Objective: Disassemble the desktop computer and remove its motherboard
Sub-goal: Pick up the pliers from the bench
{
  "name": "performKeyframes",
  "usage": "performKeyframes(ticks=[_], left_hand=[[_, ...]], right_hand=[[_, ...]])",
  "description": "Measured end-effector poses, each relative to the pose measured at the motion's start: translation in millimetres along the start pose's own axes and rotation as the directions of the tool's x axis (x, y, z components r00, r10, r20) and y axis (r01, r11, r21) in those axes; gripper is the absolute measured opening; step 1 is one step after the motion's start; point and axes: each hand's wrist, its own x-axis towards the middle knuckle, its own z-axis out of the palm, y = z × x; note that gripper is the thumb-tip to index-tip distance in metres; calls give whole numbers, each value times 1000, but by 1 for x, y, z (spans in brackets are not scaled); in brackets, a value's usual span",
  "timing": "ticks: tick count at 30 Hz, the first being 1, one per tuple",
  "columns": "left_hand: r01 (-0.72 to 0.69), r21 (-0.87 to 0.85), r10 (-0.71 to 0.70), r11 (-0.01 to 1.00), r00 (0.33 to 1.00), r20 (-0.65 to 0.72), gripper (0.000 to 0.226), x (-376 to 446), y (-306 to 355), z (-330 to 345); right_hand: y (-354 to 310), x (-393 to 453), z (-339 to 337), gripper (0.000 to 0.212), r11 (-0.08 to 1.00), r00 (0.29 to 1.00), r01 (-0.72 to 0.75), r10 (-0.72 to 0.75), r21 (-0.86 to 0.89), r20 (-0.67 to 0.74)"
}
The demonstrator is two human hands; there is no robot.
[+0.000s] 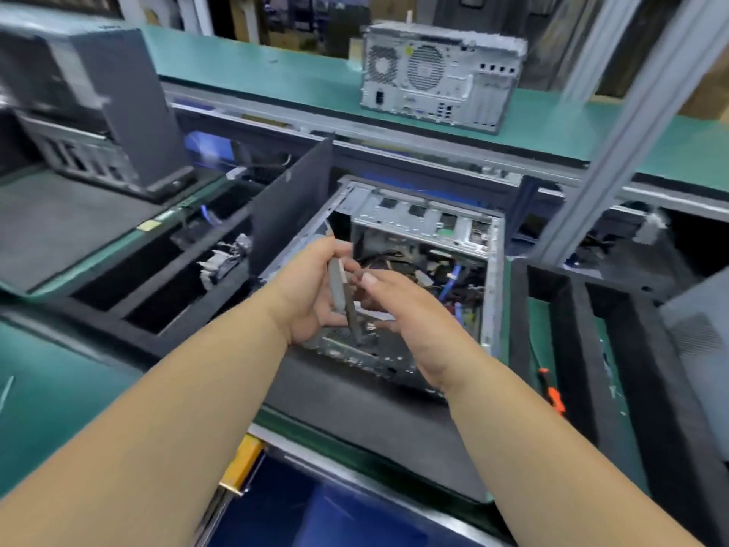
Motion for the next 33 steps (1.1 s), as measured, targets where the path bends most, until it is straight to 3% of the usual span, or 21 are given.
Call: performKeyframes(ticks=[7, 15, 19, 22, 25, 29, 31, 33], left_hand=[[64, 77, -57, 995, 995, -86, 26, -24, -15, -113], [282, 311, -143, 908, 905, -401, 41, -48, -58, -224], [414, 553, -49, 723, 829, -557, 47, -57, -87, -283], [499, 665, 46, 555, 780, -624, 38, -60, -113, -321], [572, 756, 166, 318, 751, -639, 44, -61, -141, -355], [607, 795, 230, -11, 775, -588, 51, -62, -170, -392], [609, 793, 219, -29, 778, -589, 50, -61, -179, -408], [614, 789, 195, 30, 771, -607, 49, -60, -184, -420]], right_hand=[[3, 26, 80, 17, 1000, 1000, -10, 11, -17, 15], [27, 55, 172, 20, 994, 992, -92, 97, -64, 80], [41, 65, 215, 21, 987, 980, -134, 146, -92, 135], [51, 72, 240, 21, 977, 972, -157, 179, -145, 149], [61, 77, 258, 22, 968, 965, -184, 211, -172, 157], [71, 82, 274, 23, 956, 959, -200, 236, -216, 155], [75, 85, 279, 24, 952, 959, -210, 245, -224, 145], [78, 88, 283, 24, 948, 957, -222, 256, -226, 133]])
